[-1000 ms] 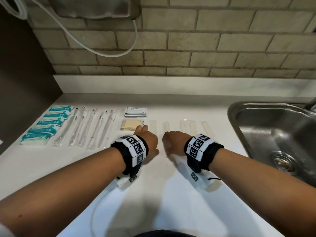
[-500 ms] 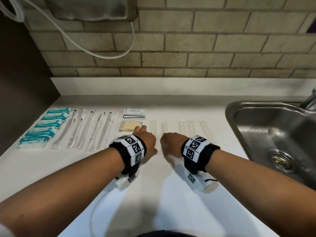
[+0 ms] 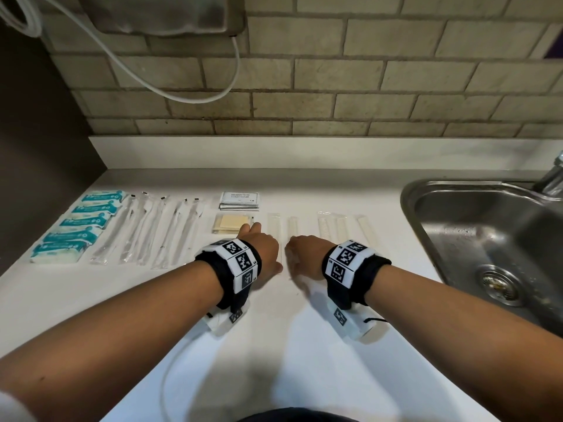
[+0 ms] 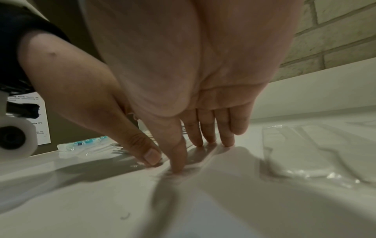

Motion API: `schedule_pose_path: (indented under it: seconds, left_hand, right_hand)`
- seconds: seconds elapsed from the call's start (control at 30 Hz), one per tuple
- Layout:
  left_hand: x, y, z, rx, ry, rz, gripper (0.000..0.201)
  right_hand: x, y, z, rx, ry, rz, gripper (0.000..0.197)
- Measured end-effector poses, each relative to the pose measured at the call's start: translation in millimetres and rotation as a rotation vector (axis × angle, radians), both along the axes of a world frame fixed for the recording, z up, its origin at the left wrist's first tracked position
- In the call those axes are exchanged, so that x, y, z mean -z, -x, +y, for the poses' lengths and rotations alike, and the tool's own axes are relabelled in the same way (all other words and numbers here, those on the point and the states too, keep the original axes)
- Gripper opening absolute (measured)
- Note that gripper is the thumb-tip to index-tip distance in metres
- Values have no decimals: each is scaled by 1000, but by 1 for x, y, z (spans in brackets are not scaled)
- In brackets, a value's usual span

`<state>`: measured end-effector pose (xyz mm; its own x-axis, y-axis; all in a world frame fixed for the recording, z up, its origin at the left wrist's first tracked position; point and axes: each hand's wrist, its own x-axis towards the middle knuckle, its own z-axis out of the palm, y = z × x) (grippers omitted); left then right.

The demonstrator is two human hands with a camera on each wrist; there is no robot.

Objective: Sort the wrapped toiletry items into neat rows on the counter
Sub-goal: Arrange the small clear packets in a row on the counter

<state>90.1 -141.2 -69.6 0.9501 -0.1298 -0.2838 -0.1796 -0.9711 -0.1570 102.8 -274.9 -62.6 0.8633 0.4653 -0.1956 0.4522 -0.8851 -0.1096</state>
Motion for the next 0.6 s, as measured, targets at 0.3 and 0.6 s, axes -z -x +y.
schedule_pose_path:
  seconds: [0.3,0.6]
  left_hand:
    - [-1,0,-2,-20,-11,33,39]
    - [-13,-6,-5,-13,32,-18,30]
  right_hand:
    - [-3,-1,-1,3,30,30,6]
    - [-11,-16,-17,-63,-147,128,40]
